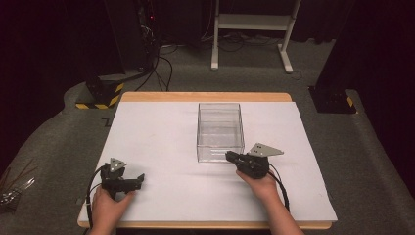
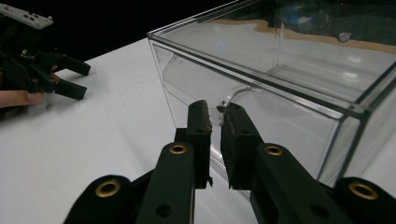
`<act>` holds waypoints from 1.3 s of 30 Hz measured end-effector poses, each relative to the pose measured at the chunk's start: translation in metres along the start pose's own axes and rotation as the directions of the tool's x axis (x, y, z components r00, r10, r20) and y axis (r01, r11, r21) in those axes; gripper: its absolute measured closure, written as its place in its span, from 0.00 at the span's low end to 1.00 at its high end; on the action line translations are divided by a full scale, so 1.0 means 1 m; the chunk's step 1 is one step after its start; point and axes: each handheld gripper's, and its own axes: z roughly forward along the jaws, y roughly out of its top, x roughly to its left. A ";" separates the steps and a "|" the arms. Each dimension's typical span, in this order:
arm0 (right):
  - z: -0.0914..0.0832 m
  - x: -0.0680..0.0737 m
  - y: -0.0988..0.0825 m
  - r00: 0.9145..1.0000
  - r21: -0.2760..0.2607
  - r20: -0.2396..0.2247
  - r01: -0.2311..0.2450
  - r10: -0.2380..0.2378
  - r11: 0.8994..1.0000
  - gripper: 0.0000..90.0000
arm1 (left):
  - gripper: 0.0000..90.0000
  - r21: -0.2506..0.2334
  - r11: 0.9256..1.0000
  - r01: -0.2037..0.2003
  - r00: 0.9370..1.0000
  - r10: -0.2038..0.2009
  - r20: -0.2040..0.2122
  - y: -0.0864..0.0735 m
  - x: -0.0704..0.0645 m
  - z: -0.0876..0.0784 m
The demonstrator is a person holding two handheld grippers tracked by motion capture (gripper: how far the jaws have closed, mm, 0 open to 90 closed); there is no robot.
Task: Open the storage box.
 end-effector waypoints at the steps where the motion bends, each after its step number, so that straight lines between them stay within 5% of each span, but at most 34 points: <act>1: -0.001 0.000 -0.001 1.000 -0.001 0.003 0.003 -0.003 1.000 0.93 | 0.01 0.000 1.000 0.000 1.000 0.000 0.000 0.000 0.000 0.000; 18: -0.012 0.007 -0.006 1.000 0.002 -0.013 0.019 -0.019 1.000 0.96 | 0.01 0.000 1.000 0.000 1.000 0.000 0.000 0.000 0.000 0.000; 39: -0.036 0.037 -0.021 0.998 0.009 -0.059 0.025 -0.025 1.000 0.96 | 0.01 0.000 1.000 0.000 1.000 0.000 0.000 0.000 0.000 0.000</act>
